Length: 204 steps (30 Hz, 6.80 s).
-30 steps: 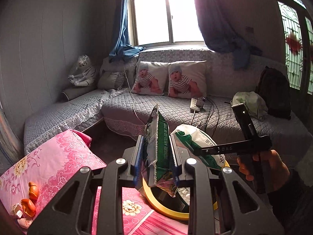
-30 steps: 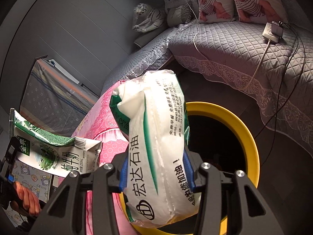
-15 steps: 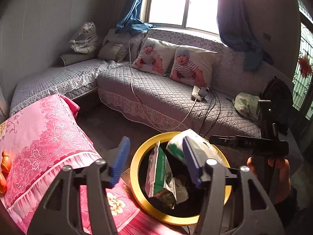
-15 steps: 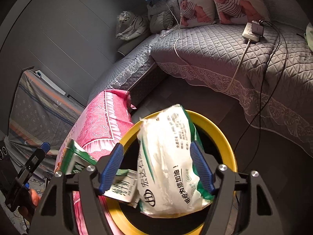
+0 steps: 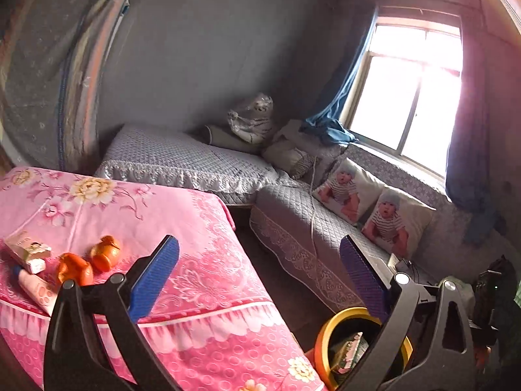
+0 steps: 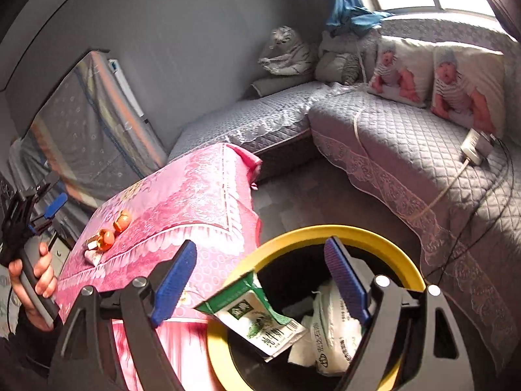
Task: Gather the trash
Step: 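Move both tools back to the bed and grasp the pink box with the right tool, then lift the pink box with the right tool while the left tool grasps the orange peels, then carry the pink box and orange peels in both tools over the bin, then open both tools to drop the pink box and orange peels into the bin, then grasp the last orange peel with the right tool while the left tool grasps the pink tube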
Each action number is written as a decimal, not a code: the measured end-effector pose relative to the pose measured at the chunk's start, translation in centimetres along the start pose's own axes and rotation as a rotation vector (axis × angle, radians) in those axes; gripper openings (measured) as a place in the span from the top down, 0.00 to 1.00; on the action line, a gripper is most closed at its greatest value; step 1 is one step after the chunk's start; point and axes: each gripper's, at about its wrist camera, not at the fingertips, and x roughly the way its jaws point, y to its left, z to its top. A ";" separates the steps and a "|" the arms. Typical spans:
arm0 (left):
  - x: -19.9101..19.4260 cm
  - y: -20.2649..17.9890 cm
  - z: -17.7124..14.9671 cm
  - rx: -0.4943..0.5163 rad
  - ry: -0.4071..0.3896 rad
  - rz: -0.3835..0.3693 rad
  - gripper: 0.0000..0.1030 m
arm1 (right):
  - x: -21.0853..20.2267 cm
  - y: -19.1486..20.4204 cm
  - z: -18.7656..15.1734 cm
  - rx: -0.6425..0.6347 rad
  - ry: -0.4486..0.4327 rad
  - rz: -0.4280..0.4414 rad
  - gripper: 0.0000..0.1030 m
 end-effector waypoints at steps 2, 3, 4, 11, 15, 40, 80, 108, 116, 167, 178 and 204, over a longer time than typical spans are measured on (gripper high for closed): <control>-2.5 3.7 1.2 -0.020 -0.059 0.084 0.08 | 1.8 4.1 0.8 -0.107 0.022 0.055 0.25; -3.8 5.5 1.7 -0.027 -0.084 0.131 0.08 | 2.9 6.3 1.2 -0.152 0.040 0.081 0.25; -5.1 7.2 2.2 -0.032 -0.105 0.181 0.08 | 4.1 8.4 1.6 -0.194 0.061 0.110 0.25; -14.2 17.2 2.7 -0.080 -0.211 0.453 0.08 | 13.9 23.8 2.2 -0.452 0.244 0.283 0.25; -17.0 21.1 1.6 -0.121 -0.193 0.515 0.08 | 19.9 30.7 1.8 -0.497 0.363 0.338 0.25; -15.6 29.5 -4.9 -0.200 0.088 0.506 0.08 | 39.6 58.2 -4.3 -0.996 0.767 0.215 0.21; 11.9 22.9 -4.4 0.016 0.668 0.200 0.37 | 14.3 24.8 8.0 -0.263 0.320 0.531 0.37; 0.1 5.0 -1.1 0.281 0.383 0.004 0.69 | 2.8 7.3 2.6 0.133 0.127 0.394 0.37; 2.5 -6.6 -4.1 0.407 0.406 -0.210 0.69 | -1.4 0.9 0.5 0.196 0.007 0.161 0.37; -8.9 20.0 1.5 -0.054 0.083 0.445 0.15 | 25.6 30.8 5.7 -0.284 0.456 0.228 0.24; -5.9 24.4 -4.3 -0.046 0.365 0.401 0.15 | 40.3 38.1 3.4 -0.346 0.594 0.040 0.37; 4.7 30.4 -5.2 -0.473 0.552 0.515 0.49 | 30.0 37.2 5.3 -0.359 0.490 0.375 0.76</control>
